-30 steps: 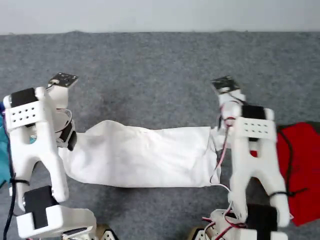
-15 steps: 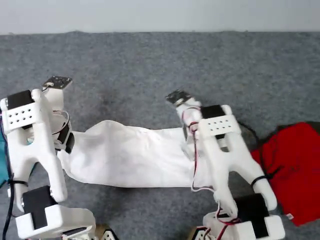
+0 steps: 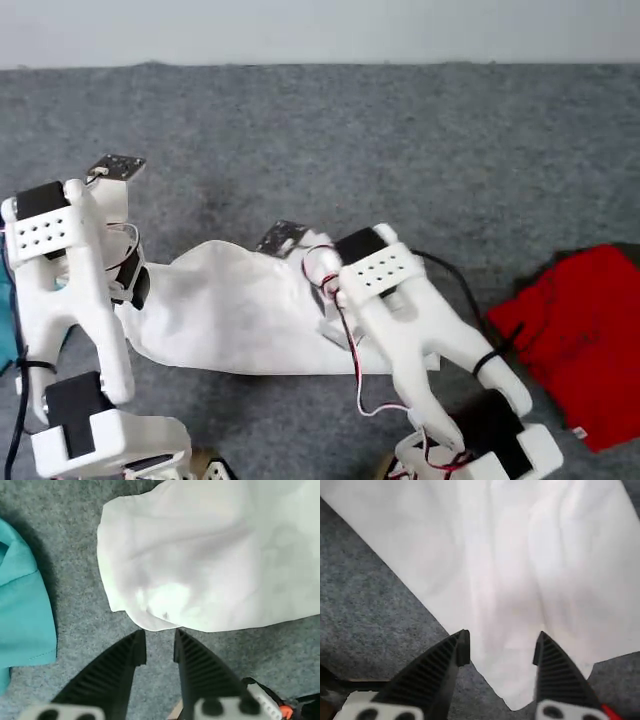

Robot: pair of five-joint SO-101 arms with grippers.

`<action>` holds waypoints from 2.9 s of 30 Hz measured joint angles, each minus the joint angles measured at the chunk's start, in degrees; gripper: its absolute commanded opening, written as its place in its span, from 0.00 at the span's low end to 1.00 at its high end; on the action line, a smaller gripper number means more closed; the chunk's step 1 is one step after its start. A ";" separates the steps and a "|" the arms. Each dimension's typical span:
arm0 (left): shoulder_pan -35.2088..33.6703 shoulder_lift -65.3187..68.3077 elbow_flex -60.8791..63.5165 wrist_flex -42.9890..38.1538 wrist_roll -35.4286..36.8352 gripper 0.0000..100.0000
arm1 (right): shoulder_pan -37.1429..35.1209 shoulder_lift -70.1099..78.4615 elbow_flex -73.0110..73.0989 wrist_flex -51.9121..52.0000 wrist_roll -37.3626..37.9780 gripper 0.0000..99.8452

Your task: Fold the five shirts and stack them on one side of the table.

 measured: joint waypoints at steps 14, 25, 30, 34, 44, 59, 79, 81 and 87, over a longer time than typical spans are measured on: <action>0.00 0.00 0.00 0.00 0.00 0.10 | -1.05 0.09 7.30 -7.03 -0.09 0.17; 0.00 0.00 0.00 0.00 0.00 0.10 | 2.99 0.18 13.19 -11.43 4.31 0.14; 0.00 0.00 0.00 0.00 0.00 0.10 | 3.52 0.18 14.07 -14.42 4.31 0.05; 0.00 0.00 0.00 0.00 0.00 0.10 | 3.52 0.18 14.07 -15.65 4.31 0.01; 0.00 0.00 0.00 0.00 0.00 0.10 | 3.52 0.18 -4.92 -3.52 4.31 0.01; 0.00 0.00 0.00 0.00 0.00 0.10 | 18.90 -3.78 -36.40 19.52 4.48 0.01; 15.74 4.31 -0.09 -15.56 15.47 0.15 | 24.79 -24.70 -5.89 13.98 7.65 0.01; 17.58 8.88 -1.41 -16.53 16.97 0.15 | 25.05 -24.70 -5.63 13.98 7.65 0.01; 18.37 22.33 -11.69 -14.42 18.11 0.15 | 25.05 -24.79 -5.36 13.98 7.65 0.01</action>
